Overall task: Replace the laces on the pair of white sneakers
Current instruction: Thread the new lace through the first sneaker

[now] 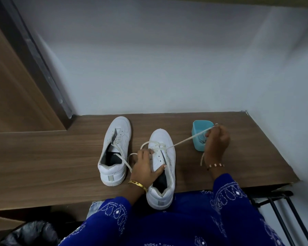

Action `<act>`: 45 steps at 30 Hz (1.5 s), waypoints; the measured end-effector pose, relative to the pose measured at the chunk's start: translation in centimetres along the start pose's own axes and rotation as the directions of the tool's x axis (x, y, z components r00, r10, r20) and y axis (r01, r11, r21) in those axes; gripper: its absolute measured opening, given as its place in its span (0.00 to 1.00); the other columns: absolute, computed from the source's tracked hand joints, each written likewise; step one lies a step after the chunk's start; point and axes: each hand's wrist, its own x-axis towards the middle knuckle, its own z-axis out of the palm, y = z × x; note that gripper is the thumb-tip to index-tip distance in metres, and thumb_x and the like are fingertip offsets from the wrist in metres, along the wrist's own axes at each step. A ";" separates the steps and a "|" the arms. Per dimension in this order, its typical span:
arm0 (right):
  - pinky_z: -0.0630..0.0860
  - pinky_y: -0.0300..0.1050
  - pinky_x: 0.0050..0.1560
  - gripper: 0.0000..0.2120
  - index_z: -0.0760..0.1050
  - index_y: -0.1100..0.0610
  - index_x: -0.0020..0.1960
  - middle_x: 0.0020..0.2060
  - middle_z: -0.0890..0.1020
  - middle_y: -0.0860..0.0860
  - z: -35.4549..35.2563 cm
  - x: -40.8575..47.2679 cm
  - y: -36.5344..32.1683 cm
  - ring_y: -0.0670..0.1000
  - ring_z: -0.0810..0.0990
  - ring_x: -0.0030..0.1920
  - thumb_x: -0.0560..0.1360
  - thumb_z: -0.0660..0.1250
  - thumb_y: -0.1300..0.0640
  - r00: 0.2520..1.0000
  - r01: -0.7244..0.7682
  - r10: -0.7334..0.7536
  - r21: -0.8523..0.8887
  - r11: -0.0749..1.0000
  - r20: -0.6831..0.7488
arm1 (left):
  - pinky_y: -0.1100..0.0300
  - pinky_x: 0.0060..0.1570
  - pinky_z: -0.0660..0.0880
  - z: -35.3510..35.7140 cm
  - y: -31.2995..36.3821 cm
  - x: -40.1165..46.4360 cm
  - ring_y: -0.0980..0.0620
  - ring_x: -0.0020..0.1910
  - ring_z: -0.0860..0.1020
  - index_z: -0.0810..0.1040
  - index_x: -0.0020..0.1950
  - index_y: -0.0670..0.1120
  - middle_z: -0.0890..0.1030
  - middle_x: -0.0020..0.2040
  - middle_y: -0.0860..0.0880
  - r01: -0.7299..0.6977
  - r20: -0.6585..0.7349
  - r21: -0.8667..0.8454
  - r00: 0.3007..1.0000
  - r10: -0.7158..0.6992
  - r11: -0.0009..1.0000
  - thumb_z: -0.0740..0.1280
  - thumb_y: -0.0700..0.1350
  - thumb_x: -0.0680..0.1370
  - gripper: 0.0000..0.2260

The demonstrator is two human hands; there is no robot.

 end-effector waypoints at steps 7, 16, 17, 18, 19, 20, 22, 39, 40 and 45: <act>0.76 0.43 0.48 0.05 0.75 0.60 0.48 0.45 0.79 0.58 0.3 -1.8 3.6 0.53 0.78 0.45 0.76 0.61 0.62 0.708 0.188 0.354 -0.646 0.740 0.612 | 0.57 0.63 0.69 0.0 -0.6 0.2 0.51 0.65 0.69 0.60 0.72 0.47 0.67 0.67 0.48 0.100 0.157 -0.052 0.983 -0.091 0.994 0.73 0.59 0.67 0.39; 0.71 0.50 0.49 0.08 0.74 0.65 0.47 0.47 0.78 0.61 3.0 -5.1 5.4 0.59 0.76 0.49 0.76 0.59 0.62 0.659 0.482 0.166 -0.581 0.656 0.733 | 0.59 0.65 0.64 0.5 -0.6 0.4 0.48 0.69 0.65 0.54 0.75 0.44 0.64 0.72 0.45 0.162 0.219 -0.025 0.964 -0.152 0.987 0.71 0.55 0.70 0.40; 0.71 0.50 0.47 0.07 0.74 0.65 0.45 0.45 0.78 0.60 3.0 -5.0 5.4 0.58 0.76 0.47 0.75 0.59 0.62 0.664 0.487 0.154 -0.579 0.653 0.732 | 0.59 0.65 0.64 0.5 -0.6 0.4 0.48 0.69 0.66 0.55 0.75 0.45 0.65 0.71 0.45 0.158 0.209 -0.028 0.967 -0.149 0.987 0.71 0.56 0.70 0.39; 0.71 0.49 0.45 0.07 0.74 0.64 0.43 0.43 0.78 0.59 2.9 -4.8 5.4 0.57 0.76 0.45 0.75 0.60 0.62 0.660 0.481 0.158 -0.574 0.663 0.735 | 0.59 0.65 0.64 0.5 -0.6 0.3 0.48 0.68 0.66 0.56 0.74 0.45 0.65 0.71 0.46 0.161 0.202 -0.033 0.968 -0.151 0.986 0.71 0.56 0.71 0.39; 0.70 0.46 0.42 0.07 0.74 0.63 0.42 0.41 0.78 0.57 2.7 -4.5 5.4 0.54 0.75 0.42 0.76 0.60 0.62 0.664 0.443 0.164 -0.560 0.700 0.730 | 0.59 0.64 0.65 0.5 -0.5 0.3 0.48 0.68 0.67 0.56 0.74 0.46 0.66 0.70 0.46 0.165 0.200 -0.040 0.967 -0.154 0.985 0.70 0.56 0.71 0.38; 0.69 0.42 0.39 0.07 0.74 0.61 0.41 0.39 0.78 0.55 2.4 -4.1 5.1 0.51 0.74 0.40 0.76 0.60 0.63 0.685 0.350 0.182 -0.538 0.767 0.706 | 0.59 0.64 0.65 0.4 -0.4 0.2 0.48 0.68 0.67 0.57 0.74 0.46 0.66 0.70 0.46 0.169 0.199 -0.043 0.967 -0.157 0.985 0.70 0.56 0.71 0.38; 0.68 0.39 0.36 0.10 0.73 0.59 0.36 0.34 0.76 0.52 1.6 -3.0 4.0 0.49 0.72 0.36 0.75 0.59 0.64 0.784 0.079 0.194 -0.405 0.911 0.590 | 0.57 0.64 0.66 0.4 -0.5 0.2 0.48 0.67 0.68 0.58 0.74 0.47 0.67 0.69 0.47 0.179 0.209 -0.038 0.964 -0.167 0.983 0.69 0.60 0.70 0.39; 0.72 0.50 0.55 0.16 0.76 0.60 0.57 0.53 0.79 0.58 2.4 -4.2 6.2 0.58 0.76 0.54 0.75 0.57 0.55 0.602 0.633 0.129 -0.570 0.524 0.788 | 0.60 0.64 0.65 0.3 -0.8 0.3 0.51 0.68 0.67 0.58 0.74 0.50 0.67 0.70 0.49 0.117 0.216 -0.010 0.970 -0.112 0.993 0.55 0.69 0.64 0.42; 0.72 0.49 0.52 0.12 0.76 0.62 0.52 0.50 0.79 0.59 2.6 -4.5 6.7 0.59 0.76 0.51 0.75 0.58 0.58 0.619 0.618 0.115 -0.572 0.539 0.777 | 0.60 0.64 0.65 0.3 -0.8 0.4 0.51 0.68 0.67 0.57 0.74 0.50 0.67 0.70 0.49 0.115 0.223 0.001 0.968 -0.112 0.993 0.55 0.69 0.65 0.42; 0.67 0.42 0.38 0.08 0.74 0.62 0.38 0.35 0.77 0.54 1.6 -3.3 5.6 0.52 0.73 0.38 0.75 0.62 0.63 0.625 0.355 0.168 -0.469 0.808 0.762 | 0.59 0.64 0.66 0.1 -0.8 0.5 0.50 0.67 0.68 0.56 0.75 0.51 0.68 0.70 0.48 0.102 0.237 0.047 0.965 -0.110 0.994 0.58 0.66 0.67 0.39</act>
